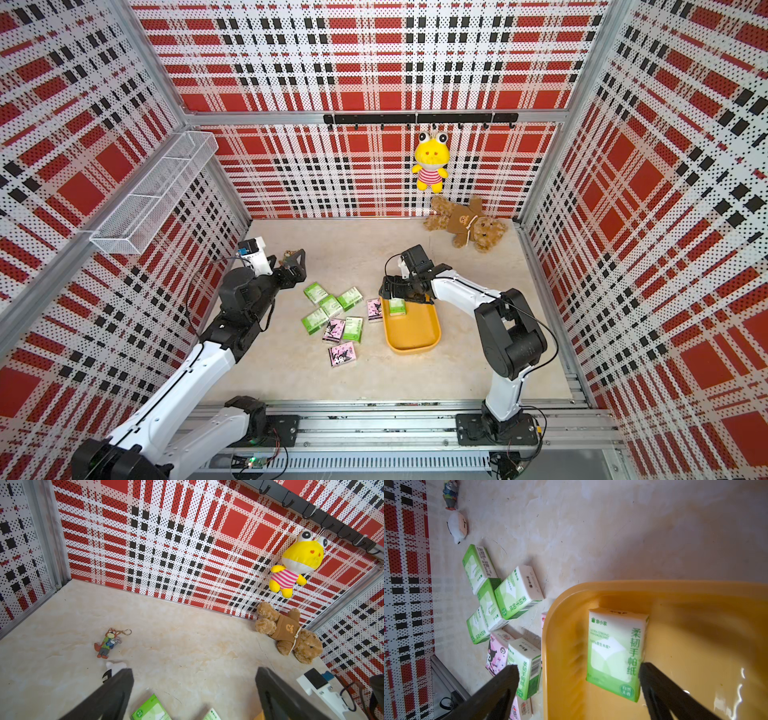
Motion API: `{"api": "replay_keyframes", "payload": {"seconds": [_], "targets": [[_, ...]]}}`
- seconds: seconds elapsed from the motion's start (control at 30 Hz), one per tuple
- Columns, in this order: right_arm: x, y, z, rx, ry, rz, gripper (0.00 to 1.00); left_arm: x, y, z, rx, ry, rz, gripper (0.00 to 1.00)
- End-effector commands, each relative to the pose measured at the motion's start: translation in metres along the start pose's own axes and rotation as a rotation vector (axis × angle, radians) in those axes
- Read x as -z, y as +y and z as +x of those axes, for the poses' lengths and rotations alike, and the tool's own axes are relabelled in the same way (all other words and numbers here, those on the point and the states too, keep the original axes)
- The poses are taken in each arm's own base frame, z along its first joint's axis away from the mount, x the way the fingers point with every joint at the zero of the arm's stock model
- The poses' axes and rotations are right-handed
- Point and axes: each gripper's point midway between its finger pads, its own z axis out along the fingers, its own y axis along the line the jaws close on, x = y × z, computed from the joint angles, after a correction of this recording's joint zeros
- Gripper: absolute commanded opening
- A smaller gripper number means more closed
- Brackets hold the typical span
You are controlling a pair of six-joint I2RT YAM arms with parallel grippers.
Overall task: Put the pocket tissues into the storage box
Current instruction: Place the pocket tissues in the storage box.
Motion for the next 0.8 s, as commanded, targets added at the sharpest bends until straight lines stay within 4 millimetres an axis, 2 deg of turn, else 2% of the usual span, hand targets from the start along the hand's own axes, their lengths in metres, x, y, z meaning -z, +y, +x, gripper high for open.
{"api": "replay_keyframes", "payload": {"seconds": [0.0,0.47,0.77], "targets": [[0.002,-0.002,-0.010,0.008,-0.022,0.016,0.98,0.003,-0.001,-0.002,-0.011,-0.006,-0.004,0.99],[-0.012,-0.010,-0.001,-0.054,0.000,-0.053,0.99,0.002,0.000,0.002,-0.012,0.004,-0.003,0.99],[-0.008,-0.021,0.000,-0.099,-0.011,-0.093,0.98,0.001,0.000,0.003,-0.011,0.006,-0.006,0.99]]}}
